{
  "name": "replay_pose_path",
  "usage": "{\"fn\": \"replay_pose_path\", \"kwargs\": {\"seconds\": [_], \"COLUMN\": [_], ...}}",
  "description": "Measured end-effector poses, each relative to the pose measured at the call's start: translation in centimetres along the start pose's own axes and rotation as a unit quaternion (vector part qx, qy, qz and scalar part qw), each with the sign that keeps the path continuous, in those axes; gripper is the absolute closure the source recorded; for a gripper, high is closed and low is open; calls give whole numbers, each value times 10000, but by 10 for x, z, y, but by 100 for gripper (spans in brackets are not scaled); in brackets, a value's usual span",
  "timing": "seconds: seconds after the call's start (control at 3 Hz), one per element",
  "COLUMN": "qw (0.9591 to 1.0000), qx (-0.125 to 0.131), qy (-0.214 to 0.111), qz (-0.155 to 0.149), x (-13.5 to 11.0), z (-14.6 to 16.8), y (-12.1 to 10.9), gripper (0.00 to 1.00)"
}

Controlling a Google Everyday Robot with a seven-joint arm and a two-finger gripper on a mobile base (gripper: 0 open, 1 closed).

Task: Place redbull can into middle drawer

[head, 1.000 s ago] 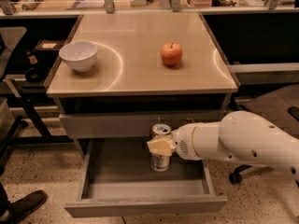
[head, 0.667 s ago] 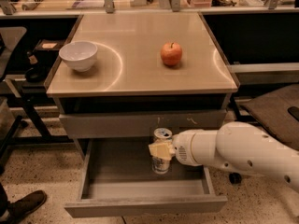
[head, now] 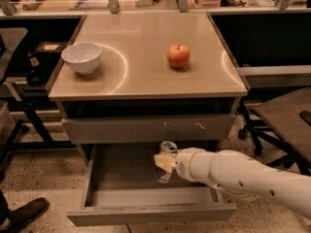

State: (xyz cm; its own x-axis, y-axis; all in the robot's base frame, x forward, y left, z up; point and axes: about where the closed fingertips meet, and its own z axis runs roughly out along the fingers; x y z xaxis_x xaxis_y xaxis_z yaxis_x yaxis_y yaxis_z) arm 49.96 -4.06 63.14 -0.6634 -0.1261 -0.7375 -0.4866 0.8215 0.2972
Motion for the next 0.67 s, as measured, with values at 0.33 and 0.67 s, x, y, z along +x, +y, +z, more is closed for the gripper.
{"fn": "replay_pose_path", "kwargs": {"seconds": [0.33,0.67], "qw": [10000,9999], "qx": [-1,82], "qy": [-1,-41], "qz": [2,115], "x": [0,8], "z": [0,8], "y": [0,-1], "gripper": [100,100]}}
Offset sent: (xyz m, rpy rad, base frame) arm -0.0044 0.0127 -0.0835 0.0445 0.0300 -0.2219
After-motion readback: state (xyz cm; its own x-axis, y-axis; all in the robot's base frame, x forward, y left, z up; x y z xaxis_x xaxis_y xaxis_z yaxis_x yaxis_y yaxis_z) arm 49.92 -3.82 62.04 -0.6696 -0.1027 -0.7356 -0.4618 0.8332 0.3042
